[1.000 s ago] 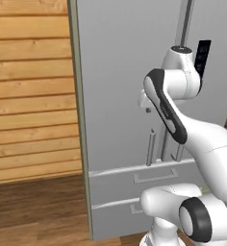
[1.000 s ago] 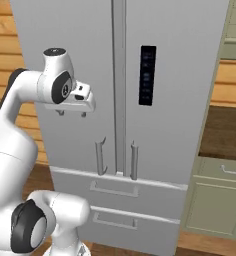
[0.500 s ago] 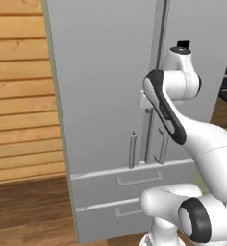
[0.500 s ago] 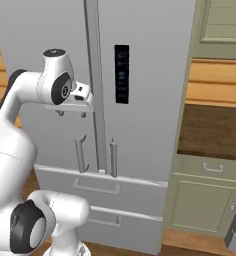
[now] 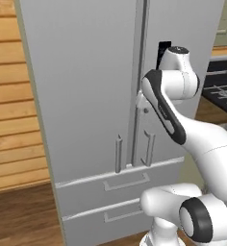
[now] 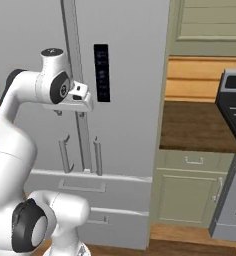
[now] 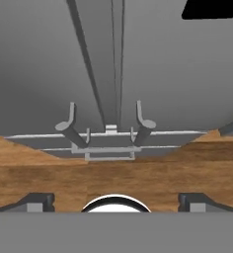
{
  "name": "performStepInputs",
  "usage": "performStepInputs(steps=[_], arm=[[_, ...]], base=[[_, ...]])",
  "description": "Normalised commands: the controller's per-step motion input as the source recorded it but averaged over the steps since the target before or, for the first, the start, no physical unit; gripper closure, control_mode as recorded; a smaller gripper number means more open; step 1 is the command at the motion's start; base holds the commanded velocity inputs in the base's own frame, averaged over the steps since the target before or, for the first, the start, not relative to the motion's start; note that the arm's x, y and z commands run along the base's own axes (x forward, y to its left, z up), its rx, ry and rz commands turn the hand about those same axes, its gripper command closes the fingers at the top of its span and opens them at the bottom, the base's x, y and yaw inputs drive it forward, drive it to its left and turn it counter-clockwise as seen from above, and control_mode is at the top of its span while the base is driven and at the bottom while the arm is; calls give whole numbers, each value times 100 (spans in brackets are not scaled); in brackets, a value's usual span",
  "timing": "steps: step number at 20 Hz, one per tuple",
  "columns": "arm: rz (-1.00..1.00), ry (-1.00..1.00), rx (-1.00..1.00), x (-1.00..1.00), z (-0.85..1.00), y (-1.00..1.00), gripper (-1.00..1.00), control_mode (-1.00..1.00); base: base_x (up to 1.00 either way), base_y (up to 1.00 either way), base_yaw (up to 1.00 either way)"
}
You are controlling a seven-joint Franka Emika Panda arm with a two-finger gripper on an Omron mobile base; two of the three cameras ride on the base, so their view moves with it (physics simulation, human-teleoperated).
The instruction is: Take the strawberry from the fridge and place it on top of the pancake, located on the dining counter.
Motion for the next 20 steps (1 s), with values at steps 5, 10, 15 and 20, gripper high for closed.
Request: performStepInputs(steps=[5, 10, 15, 20], arm=[[0, 0, 0, 0, 0, 0, -100, 100], [0, 0, 0, 0, 0, 0, -100, 100], [0, 0, 0, -1, -2, 0, -100, -100], [1, -15, 2, 2, -83, -6, -100, -100]], base=[[-99, 2, -14], [-76, 10, 1], [-33, 0, 0], [0, 0, 0]])
